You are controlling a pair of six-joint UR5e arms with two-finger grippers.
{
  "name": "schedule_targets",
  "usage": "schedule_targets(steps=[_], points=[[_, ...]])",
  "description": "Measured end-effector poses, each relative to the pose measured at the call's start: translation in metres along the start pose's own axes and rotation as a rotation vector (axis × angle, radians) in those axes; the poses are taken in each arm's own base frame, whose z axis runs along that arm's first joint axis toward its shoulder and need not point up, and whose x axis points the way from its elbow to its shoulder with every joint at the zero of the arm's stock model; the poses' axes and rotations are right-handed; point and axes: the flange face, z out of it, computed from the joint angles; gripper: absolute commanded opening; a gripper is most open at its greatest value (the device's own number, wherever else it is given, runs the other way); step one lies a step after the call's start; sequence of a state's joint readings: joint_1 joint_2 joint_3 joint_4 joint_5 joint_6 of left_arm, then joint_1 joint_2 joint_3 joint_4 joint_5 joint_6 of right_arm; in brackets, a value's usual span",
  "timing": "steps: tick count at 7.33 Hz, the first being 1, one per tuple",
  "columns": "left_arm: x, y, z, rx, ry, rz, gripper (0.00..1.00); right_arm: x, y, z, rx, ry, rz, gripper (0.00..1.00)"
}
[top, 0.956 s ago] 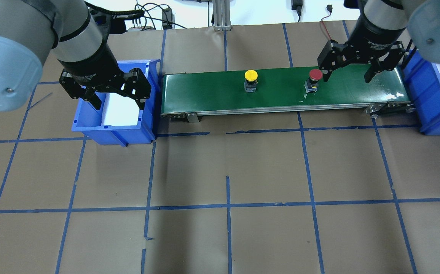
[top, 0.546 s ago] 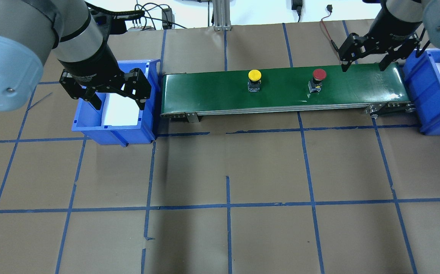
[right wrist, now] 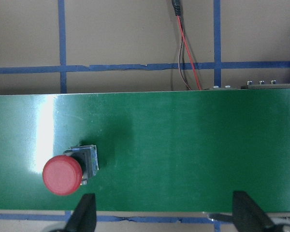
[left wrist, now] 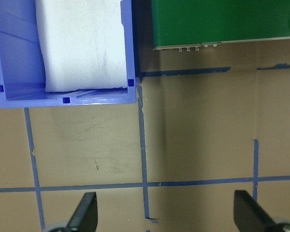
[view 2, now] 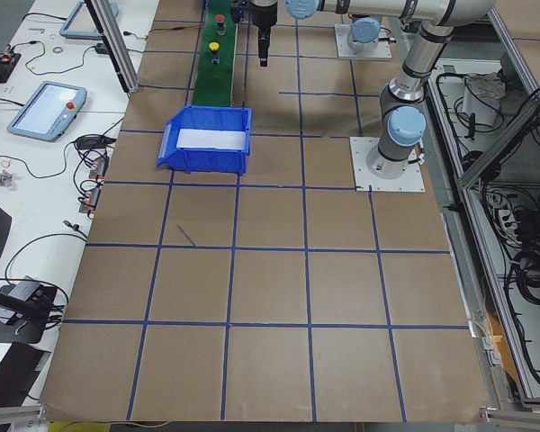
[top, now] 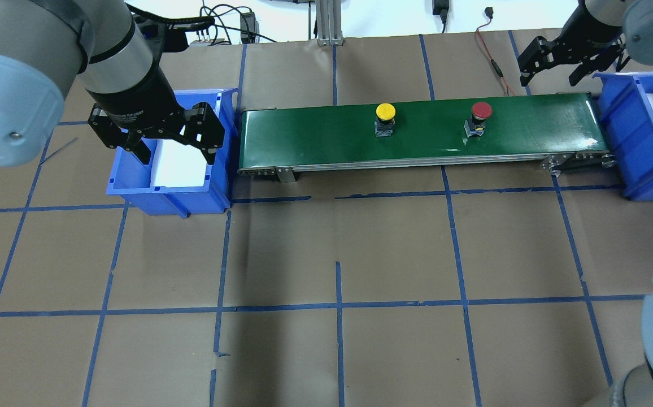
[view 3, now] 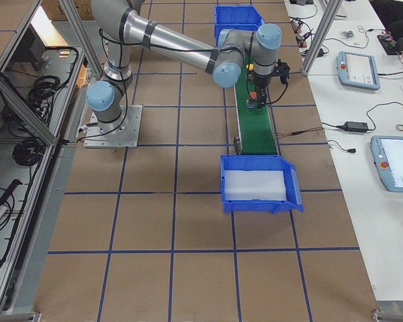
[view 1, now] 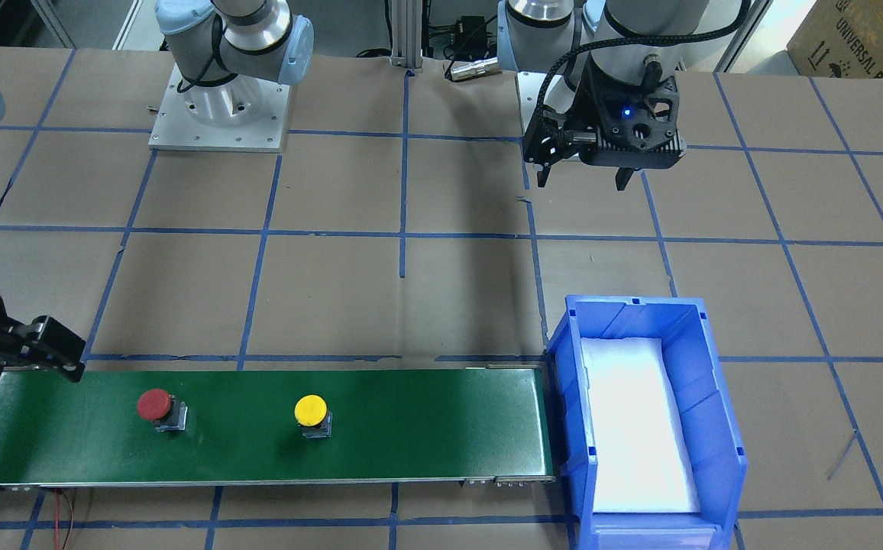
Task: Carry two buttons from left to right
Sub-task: 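Lower the right gripper onto the red button on the conveyor and grasp it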
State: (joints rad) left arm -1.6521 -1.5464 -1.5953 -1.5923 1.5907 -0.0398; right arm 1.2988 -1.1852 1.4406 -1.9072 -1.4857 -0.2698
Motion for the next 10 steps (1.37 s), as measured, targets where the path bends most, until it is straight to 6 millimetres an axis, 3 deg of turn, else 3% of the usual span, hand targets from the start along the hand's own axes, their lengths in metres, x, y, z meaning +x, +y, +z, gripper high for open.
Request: schedule_targets(steps=[3,10], points=[[0.0,0.0,0.0,0.0,0.0,0.0,1.0,0.001,0.01,0.038,-0.075,-0.027,-0.063,0.99],[0.0,0.0,0.001,-0.001,0.0,0.0,1.0,-0.006,0.013,0.039,-0.058,-0.058,-0.091,0.99]])
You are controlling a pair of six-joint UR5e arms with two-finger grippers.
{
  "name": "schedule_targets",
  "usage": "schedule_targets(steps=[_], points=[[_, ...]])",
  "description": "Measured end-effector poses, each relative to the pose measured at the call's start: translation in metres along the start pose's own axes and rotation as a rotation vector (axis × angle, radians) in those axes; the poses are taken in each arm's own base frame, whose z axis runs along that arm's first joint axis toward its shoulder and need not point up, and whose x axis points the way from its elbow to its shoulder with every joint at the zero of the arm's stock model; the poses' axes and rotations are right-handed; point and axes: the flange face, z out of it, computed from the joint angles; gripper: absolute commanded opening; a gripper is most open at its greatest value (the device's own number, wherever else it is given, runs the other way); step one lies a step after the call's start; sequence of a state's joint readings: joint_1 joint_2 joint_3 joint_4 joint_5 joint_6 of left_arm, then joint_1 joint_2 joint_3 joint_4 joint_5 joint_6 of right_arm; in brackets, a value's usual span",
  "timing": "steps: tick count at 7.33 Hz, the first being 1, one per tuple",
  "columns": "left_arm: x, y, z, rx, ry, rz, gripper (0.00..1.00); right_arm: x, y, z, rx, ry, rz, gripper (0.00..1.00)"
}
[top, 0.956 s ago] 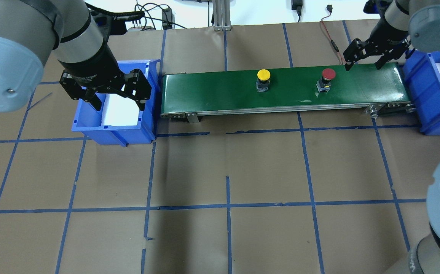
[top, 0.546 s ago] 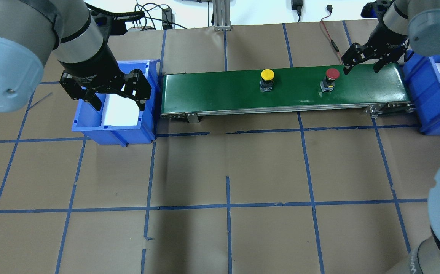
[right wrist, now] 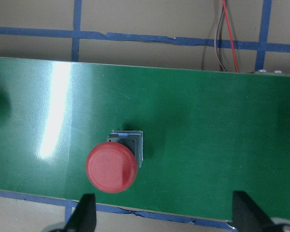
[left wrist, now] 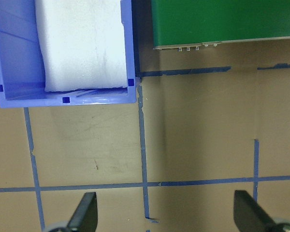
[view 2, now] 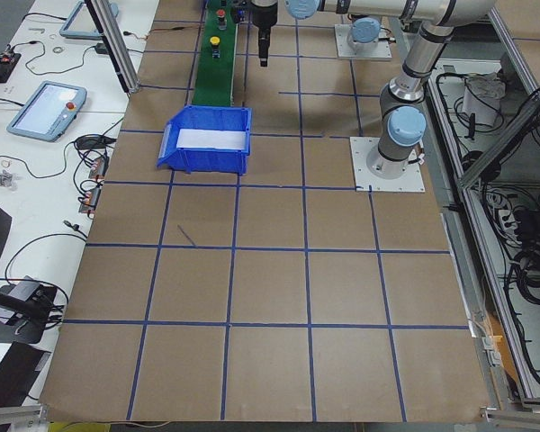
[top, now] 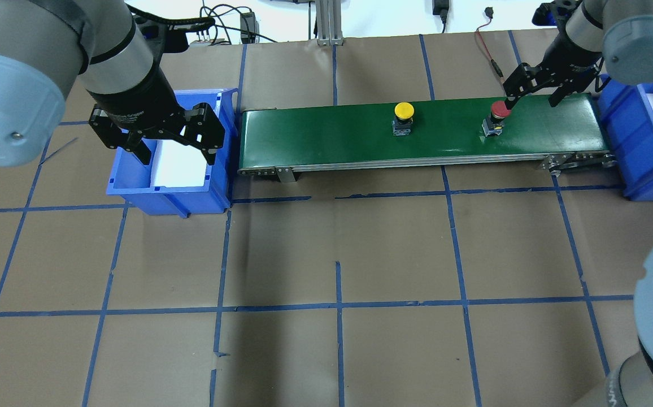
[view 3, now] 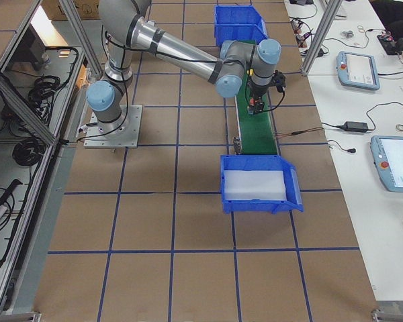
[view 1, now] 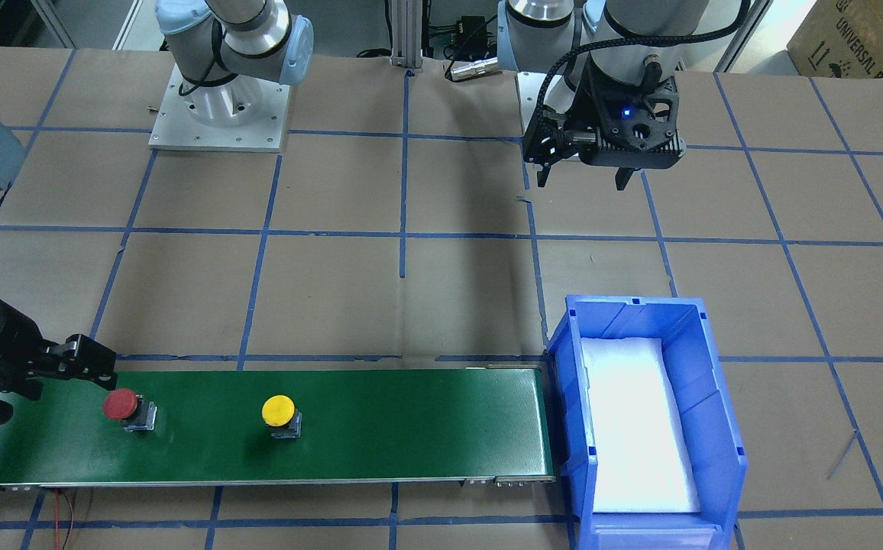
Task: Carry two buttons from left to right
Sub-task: 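Lower the right gripper onto the red button on the conveyor and grasp it, then lift the red button and drop it into the far blue bin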
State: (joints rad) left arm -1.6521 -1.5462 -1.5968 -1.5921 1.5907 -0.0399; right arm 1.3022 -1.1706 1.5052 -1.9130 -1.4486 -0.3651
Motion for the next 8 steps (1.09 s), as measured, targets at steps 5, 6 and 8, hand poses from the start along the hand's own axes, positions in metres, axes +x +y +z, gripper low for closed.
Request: schedule_targets(steps=[5,6,8], points=[[0.0,0.0,0.0,0.0,0.0,0.0,1.0,0.001,-0.002,0.009,0.017,-0.007,-0.001,0.99],[0.0,0.0,0.0,0.0,0.0,0.0,1.0,0.0,-0.002,0.015,0.017,-0.016,-0.001,0.99],[0.0,0.0,0.0,0.0,0.0,0.0,1.0,0.002,-0.003,0.025,0.019,-0.02,-0.002,0.89]])
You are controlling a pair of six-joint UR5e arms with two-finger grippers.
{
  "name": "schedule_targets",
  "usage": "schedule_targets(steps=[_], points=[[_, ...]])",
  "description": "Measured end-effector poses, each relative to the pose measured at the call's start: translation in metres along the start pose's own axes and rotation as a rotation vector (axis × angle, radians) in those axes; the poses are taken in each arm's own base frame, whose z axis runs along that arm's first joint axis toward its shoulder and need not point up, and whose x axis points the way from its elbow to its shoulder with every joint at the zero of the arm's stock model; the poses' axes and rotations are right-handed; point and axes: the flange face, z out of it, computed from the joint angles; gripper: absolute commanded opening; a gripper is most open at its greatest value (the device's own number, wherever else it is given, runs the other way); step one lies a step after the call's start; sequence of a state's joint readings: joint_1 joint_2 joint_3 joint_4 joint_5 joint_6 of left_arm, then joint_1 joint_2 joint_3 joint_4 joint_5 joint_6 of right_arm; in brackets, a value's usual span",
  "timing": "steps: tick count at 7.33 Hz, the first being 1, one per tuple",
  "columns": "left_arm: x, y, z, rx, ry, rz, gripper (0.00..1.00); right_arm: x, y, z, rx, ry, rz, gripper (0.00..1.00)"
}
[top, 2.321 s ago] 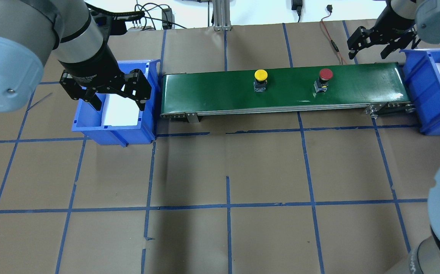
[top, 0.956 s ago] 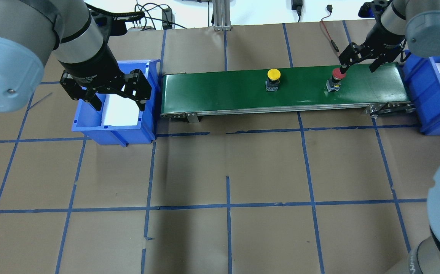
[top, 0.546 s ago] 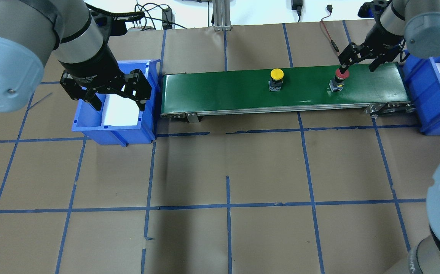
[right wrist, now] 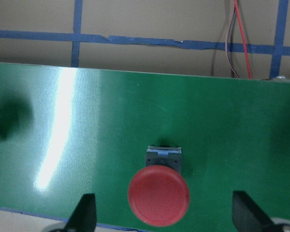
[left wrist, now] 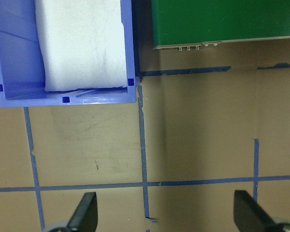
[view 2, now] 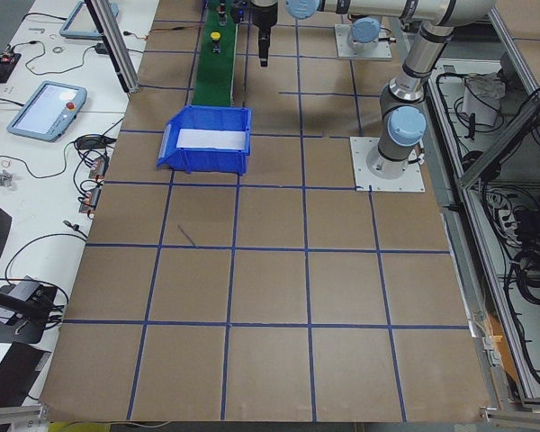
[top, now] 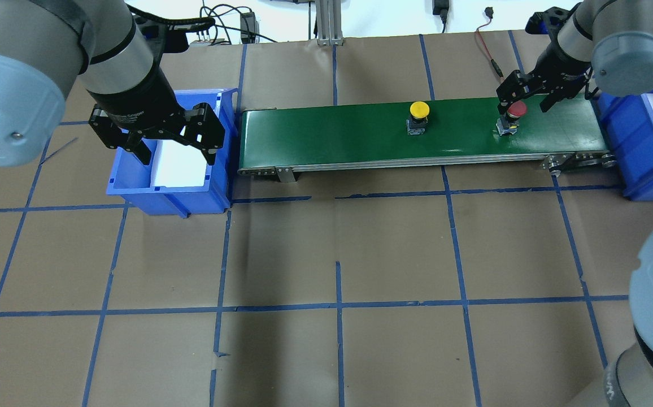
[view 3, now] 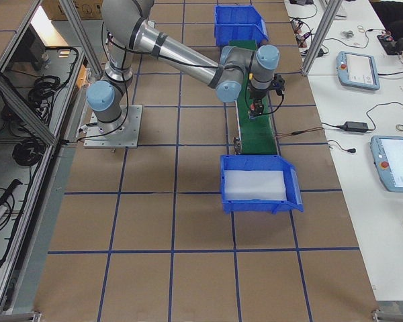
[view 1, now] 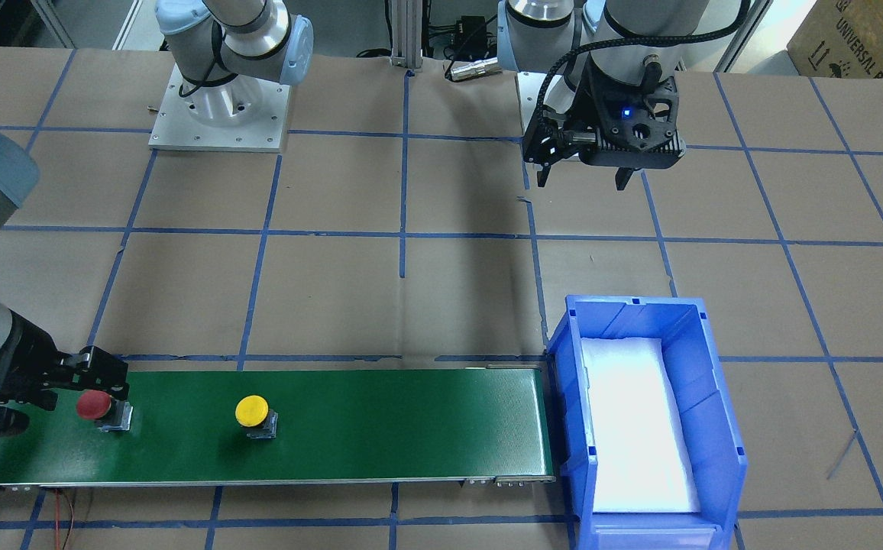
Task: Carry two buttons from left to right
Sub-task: 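Lift the red button and drop it into the far blue bin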
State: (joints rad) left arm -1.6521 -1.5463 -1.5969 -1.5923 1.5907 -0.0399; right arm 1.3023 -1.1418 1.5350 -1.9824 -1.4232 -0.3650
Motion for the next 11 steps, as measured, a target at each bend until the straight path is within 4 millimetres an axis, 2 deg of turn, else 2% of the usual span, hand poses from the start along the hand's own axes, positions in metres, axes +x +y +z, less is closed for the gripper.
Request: schedule_targets(steps=[2,3,4,5,7,9,10,11], points=[[0.0,0.0,0.0,0.0,0.0,0.0,1.0,0.002,-0.003,0.004,0.016,0.007,-0.003,0.65],[0.0,0.0,0.0,0.0,0.0,0.0,1.0,0.002,-0.004,0.004,0.021,0.011,-0.004,0.45],[0.0,0.0,0.0,0.0,0.0,0.0,1.0,0.003,-0.004,0.004,0.023,0.014,-0.004,0.4],[0.0,0.0,0.0,0.0,0.0,0.0,1.0,0.003,-0.004,0.003,0.023,0.017,-0.004,0.25],[0.0,0.0,0.0,0.0,0.0,0.0,1.0,0.004,-0.006,-0.003,0.033,0.027,-0.004,0.22],[0.0,0.0,0.0,0.0,-0.001,-0.001,1.0,0.014,-0.008,-0.028,0.071,0.047,0.008,0.23],[0.0,0.0,0.0,0.0,-0.001,-0.001,1.0,0.034,-0.002,-0.053,0.104,0.062,0.042,0.23],[0.0,0.0,0.0,0.0,-0.002,-0.001,1.0,0.065,0.012,-0.083,0.146,0.081,0.093,0.23]])
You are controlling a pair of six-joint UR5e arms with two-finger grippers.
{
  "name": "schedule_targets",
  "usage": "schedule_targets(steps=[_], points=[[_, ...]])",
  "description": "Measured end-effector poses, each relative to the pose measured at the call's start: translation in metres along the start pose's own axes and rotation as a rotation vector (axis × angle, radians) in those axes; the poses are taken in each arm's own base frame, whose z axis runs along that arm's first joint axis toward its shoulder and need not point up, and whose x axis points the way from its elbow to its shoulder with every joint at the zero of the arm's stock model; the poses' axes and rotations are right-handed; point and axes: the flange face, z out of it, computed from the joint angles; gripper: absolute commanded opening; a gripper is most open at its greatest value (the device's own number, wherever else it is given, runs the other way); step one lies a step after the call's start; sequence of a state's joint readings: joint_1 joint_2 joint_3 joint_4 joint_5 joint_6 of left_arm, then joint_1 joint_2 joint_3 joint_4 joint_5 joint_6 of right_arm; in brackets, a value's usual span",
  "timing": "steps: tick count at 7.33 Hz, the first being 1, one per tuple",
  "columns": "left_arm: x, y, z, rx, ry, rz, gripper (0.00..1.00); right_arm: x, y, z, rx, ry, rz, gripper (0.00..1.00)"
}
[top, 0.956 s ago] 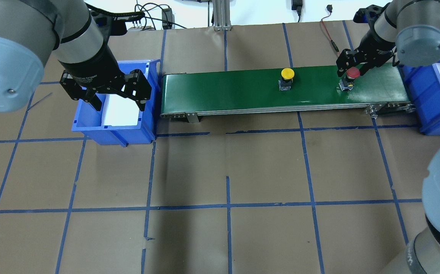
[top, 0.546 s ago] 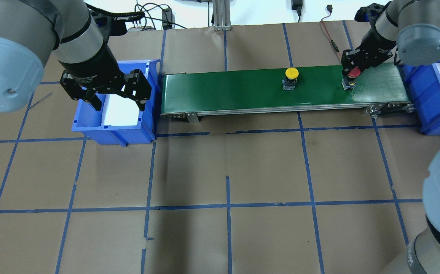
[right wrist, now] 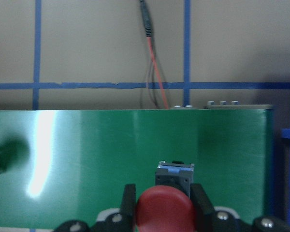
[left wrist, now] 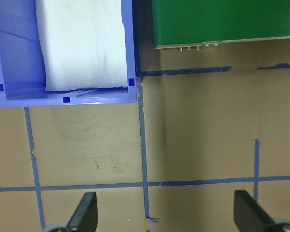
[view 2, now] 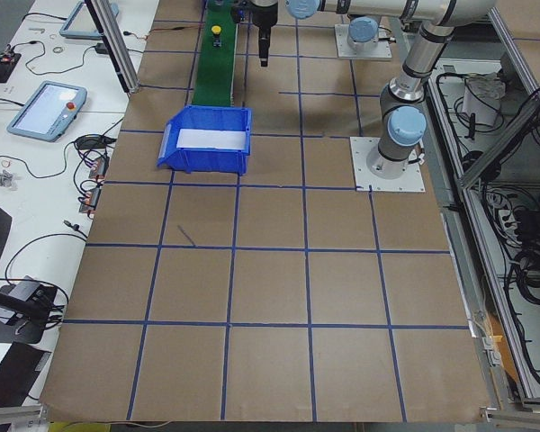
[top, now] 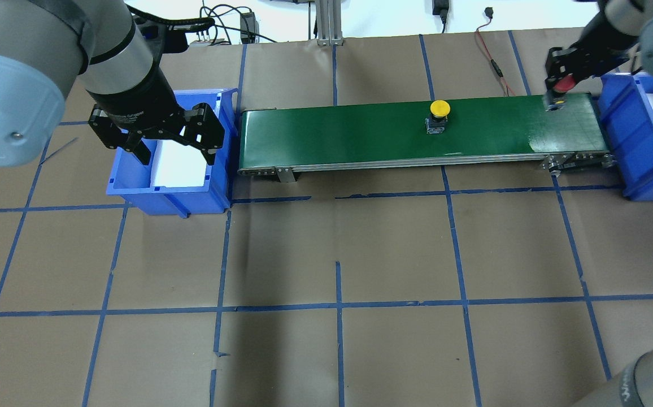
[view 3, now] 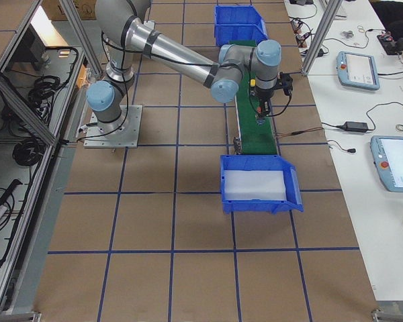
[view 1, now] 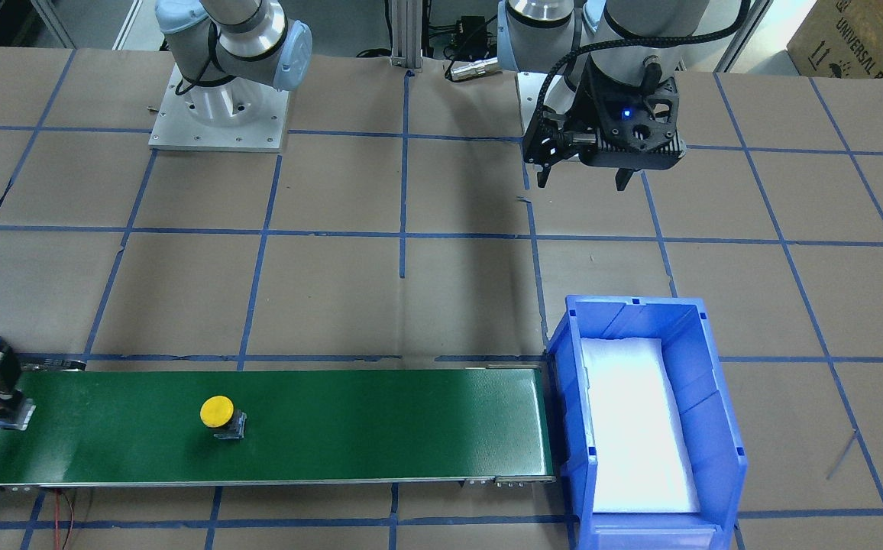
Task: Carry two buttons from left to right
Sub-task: 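Lift the red button and drop it into the far blue bin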
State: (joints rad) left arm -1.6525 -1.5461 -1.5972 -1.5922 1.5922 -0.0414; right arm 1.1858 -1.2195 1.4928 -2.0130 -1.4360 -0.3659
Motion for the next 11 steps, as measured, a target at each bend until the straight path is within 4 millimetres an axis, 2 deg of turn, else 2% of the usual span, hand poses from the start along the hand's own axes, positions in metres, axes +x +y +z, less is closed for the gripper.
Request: schedule_targets(steps=[2,3,5,8,11], points=[[0.0,0.0,0.001,-0.002,0.0,0.001,1.0,0.08,0.025,-0.052,0.064,0.05,0.038,0.23],[0.001,0.001,0.002,-0.005,0.0,0.001,1.0,0.116,0.038,-0.064,0.074,0.07,0.018,0.22],[0.001,0.001,0.004,-0.009,0.0,0.002,1.0,0.18,0.061,-0.064,0.077,0.07,-0.03,0.22],[0.001,0.001,0.006,-0.011,-0.001,0.003,1.0,0.236,0.075,0.0,0.022,-0.003,-0.033,0.23],[0.001,0.002,0.006,-0.013,-0.001,0.003,1.0,0.263,0.088,0.049,-0.058,-0.023,0.005,0.25]])
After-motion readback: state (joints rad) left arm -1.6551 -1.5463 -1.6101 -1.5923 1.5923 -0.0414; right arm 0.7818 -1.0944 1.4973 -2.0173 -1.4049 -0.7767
